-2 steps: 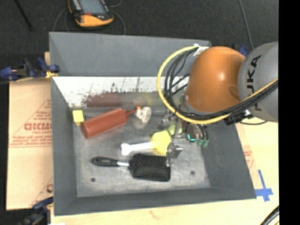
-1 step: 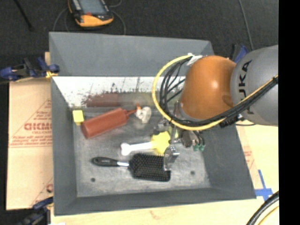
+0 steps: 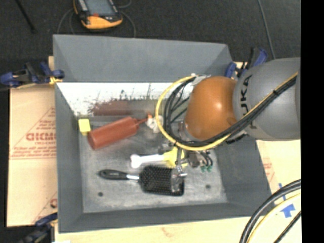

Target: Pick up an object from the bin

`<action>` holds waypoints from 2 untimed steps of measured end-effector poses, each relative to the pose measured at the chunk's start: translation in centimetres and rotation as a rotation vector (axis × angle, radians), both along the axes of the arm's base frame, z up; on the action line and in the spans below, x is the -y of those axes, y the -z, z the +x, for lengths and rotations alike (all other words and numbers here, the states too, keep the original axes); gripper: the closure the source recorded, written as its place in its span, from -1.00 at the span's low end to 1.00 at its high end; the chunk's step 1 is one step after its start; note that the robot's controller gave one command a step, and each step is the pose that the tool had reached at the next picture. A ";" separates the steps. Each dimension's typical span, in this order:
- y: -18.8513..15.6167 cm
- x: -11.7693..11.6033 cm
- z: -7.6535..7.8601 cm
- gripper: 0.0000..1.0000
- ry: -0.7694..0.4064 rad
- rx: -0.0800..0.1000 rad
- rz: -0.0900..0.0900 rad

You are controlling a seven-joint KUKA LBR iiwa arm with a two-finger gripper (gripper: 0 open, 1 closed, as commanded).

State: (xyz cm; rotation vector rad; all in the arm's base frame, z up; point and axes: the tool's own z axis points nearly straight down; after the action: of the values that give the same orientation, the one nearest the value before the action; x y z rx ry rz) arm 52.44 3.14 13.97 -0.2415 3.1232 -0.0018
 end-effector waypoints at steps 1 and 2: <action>6.7 2.0 -0.7 1.00 -0.001 0.001 0.003; 6.6 2.0 -0.7 1.00 0.000 0.001 0.003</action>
Offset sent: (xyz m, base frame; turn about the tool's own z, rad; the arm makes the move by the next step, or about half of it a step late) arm 0.0000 0.0000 0.0000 0.0000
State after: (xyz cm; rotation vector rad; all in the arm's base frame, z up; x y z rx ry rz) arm 51.74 1.19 7.32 -0.2420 3.1221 0.0032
